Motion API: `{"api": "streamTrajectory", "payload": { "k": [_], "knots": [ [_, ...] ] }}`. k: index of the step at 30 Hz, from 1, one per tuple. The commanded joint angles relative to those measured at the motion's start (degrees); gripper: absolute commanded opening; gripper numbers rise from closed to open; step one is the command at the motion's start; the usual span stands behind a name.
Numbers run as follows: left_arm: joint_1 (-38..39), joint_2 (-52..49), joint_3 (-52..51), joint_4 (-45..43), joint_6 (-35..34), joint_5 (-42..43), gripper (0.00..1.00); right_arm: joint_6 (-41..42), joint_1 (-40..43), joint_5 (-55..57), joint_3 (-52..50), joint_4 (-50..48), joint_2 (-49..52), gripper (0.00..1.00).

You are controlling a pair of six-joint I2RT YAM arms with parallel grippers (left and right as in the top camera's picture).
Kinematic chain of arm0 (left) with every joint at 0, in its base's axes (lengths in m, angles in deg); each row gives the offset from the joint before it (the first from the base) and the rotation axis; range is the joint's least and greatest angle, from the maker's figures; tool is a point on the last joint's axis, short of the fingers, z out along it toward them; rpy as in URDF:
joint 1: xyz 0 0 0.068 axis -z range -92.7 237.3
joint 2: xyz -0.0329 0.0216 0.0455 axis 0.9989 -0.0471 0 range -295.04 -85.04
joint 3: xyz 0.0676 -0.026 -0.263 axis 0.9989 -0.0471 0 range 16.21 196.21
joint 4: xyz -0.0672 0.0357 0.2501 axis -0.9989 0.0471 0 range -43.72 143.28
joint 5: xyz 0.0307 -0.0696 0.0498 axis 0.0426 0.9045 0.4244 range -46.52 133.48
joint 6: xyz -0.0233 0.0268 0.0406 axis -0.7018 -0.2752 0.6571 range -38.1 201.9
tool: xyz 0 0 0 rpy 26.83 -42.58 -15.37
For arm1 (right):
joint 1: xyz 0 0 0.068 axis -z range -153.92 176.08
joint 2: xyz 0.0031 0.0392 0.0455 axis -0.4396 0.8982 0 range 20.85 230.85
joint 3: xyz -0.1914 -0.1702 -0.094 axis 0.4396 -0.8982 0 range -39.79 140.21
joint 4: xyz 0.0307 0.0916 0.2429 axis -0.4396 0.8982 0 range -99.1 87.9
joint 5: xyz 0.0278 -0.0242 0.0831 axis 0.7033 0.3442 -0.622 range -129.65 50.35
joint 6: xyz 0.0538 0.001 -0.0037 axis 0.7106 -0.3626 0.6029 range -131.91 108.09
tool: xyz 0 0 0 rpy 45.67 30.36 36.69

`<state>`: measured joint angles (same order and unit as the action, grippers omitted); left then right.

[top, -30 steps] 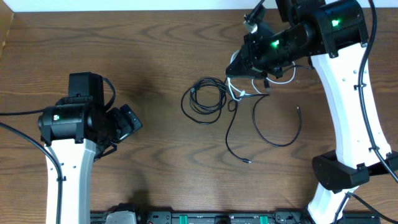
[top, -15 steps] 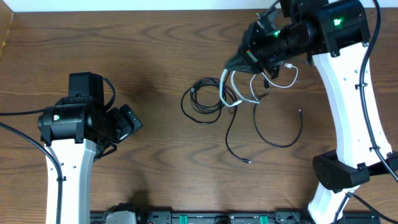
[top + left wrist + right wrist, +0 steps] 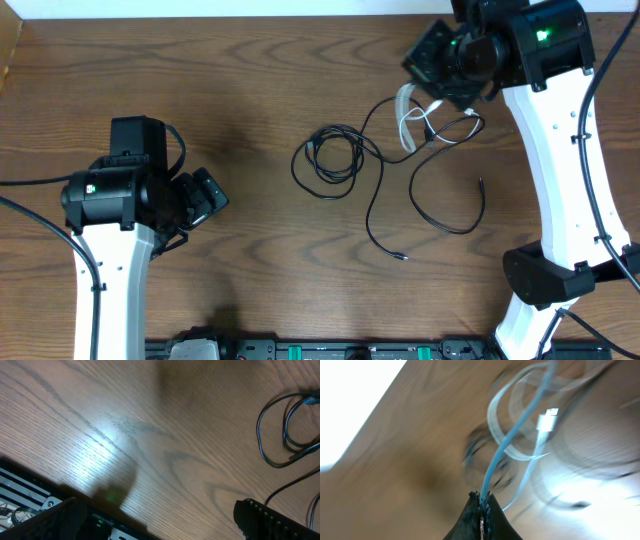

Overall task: Untangle cables
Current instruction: 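Pull the white cable rightward off the black cables with the right gripper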

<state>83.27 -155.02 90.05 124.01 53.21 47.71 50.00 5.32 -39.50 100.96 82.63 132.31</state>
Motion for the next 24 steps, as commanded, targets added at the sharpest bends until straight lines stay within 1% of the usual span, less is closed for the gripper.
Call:
{"api": "streamTrajectory", "payload": {
  "k": [1,3,6,8,14,19,22,24],
  "knots": [
    [-0.20,-0.02,-0.02,0.15,-0.48,-0.15,0.99,1.25,0.22,25.77,-0.20,2.01,-1.66,0.01],
    [-0.20,-0.02,-0.02,0.15,-0.48,-0.15,0.99,1.27,0.31,40.19,-0.20,4.35,-1.64,0.01],
    [-0.20,-0.02,-0.02,0.15,-0.48,-0.15,0.99,1.25,1.73,48.13,-0.20,5.57,-1.64,0.01],
    [-0.20,-0.02,-0.02,0.15,-0.48,-0.15,0.99,1.22,3.43,50.14,-0.20,5.57,-1.64,0.01],
    [-0.20,-0.02,-0.02,0.15,-0.48,-0.15,0.99,1.55,13.14,47.36,-0.20,5.35,-1.64,0.01],
    [-0.20,-0.02,-0.02,0.15,-0.48,-0.15,0.99,1.49,24.70,40.96,-0.48,5.57,-1.64,0.01],
    [-0.20,-0.02,-0.02,0.15,-0.48,-0.15,0.99,-0.83,31.61,36.85,-1.44,5.60,-1.64,0.02],
    [-0.20,-0.02,-0.02,0.15,-0.50,-0.15,0.99,-0.87,35.50,34.69,-2.75,5.60,-1.64,0.01]
  ]
}}
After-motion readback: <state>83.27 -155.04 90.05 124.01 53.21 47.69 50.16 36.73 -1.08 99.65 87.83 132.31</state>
